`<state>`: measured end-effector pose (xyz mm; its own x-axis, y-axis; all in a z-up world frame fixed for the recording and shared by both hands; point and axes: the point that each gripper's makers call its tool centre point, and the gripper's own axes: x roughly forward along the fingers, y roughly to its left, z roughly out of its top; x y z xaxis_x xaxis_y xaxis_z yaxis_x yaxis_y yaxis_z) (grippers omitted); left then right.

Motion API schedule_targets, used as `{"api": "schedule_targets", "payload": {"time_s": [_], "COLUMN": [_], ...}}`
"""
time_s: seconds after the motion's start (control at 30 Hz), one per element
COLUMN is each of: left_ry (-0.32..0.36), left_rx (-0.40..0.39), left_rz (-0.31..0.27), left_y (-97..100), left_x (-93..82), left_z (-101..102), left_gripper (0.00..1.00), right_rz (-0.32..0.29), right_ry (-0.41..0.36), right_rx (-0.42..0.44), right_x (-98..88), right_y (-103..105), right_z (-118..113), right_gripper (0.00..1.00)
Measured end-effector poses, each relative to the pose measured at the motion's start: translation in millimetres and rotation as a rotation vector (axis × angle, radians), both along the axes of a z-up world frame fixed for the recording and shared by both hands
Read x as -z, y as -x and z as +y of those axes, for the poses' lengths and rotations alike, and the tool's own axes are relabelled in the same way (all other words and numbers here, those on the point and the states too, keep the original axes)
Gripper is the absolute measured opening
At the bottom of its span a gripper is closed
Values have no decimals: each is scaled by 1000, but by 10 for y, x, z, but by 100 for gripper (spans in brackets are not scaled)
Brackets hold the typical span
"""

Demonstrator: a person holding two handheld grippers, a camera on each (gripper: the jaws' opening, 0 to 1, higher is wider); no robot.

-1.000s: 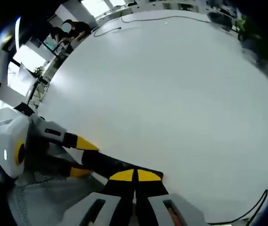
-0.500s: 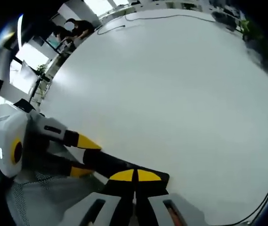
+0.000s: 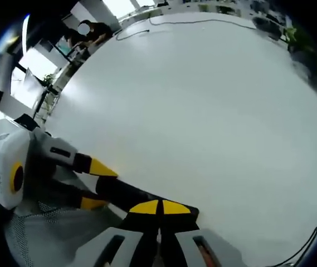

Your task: Press the specified remote control buttons in sequence, fully releasing each button before pressing the next.

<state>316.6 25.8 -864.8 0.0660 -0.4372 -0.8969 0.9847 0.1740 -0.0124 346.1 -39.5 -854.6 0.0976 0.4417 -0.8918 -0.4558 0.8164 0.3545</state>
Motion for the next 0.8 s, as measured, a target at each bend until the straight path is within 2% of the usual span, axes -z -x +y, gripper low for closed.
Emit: {"api": "schedule_targets", "payload": {"time_s": [0.13, 0.23, 0.3, 0.53, 0.73, 0.8], "left_ry": [-1, -2, -3, -6, -3, -2], "left_rx": [1, -2, -2, 2, 3, 4], "left_rz": [0, 1, 1, 0, -2, -3], "left_y": [-2, -4, -4, -4, 1, 2], "left_x": [0, 1, 1, 4, 3, 2], "left_z": [-1, -3, -5, -9, -9, -11], "left_gripper": [25, 25, 25, 25, 25, 25], "right_rz": [-6, -48, -58, -53, -74, -60], "right_ry": [6, 38, 41, 15, 43, 53], "right_rx": [-1, -47, -44, -16, -76, -83], "right_x": [7, 19, 27, 31, 18, 20], "right_y": [-4, -9, -10, -34, -25, -8], "right_z": [-5, 3, 5, -3, 15, 2], "right_gripper": [0, 0, 0, 0, 0, 0]}}
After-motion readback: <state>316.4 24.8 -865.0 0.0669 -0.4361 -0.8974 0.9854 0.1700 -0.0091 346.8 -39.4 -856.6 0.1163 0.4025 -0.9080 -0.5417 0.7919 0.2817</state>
